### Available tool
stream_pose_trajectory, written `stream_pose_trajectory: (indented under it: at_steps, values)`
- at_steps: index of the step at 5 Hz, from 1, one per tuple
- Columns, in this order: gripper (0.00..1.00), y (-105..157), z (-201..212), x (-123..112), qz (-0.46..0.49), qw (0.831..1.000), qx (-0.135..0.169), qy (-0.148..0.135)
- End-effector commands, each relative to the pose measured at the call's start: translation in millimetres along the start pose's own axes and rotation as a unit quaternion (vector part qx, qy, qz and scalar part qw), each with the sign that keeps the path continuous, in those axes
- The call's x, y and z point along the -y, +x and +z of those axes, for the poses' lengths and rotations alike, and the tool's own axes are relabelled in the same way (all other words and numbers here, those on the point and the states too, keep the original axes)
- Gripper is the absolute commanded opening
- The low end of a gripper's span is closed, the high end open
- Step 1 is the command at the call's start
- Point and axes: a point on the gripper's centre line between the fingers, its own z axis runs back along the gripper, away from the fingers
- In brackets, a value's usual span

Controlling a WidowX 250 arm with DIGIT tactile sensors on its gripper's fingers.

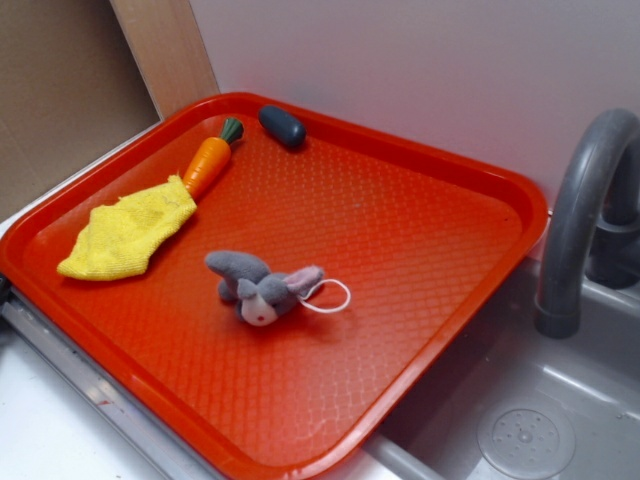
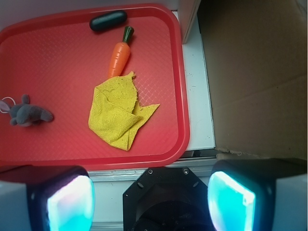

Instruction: Grab the gray animal.

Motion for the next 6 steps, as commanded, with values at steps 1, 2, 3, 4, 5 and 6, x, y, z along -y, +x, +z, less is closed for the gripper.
stream_pose_trajectory:
  at_steps: [1,2,3,4,5,6]
  values:
    - [1.0,0.0,0.0,0.0,0.0,1.0,0.0,0.0]
    - [1.0,27.9,-10.7,36.6,-0.131,0.99,0.023,0.055]
    - [1.0,40.5,-24.6,72.0,-0.256,0.964,0.032,0.07]
    - [1.0,32.4,-30.3,109.3,-0.37,0.926,0.067,0.038]
    - [1.0,22.8,-34.5,133.1,-0.478,0.875,0.074,-0.002]
    - [1.0,16.6,-46.9,154.8,-0.575,0.813,0.064,-0.064]
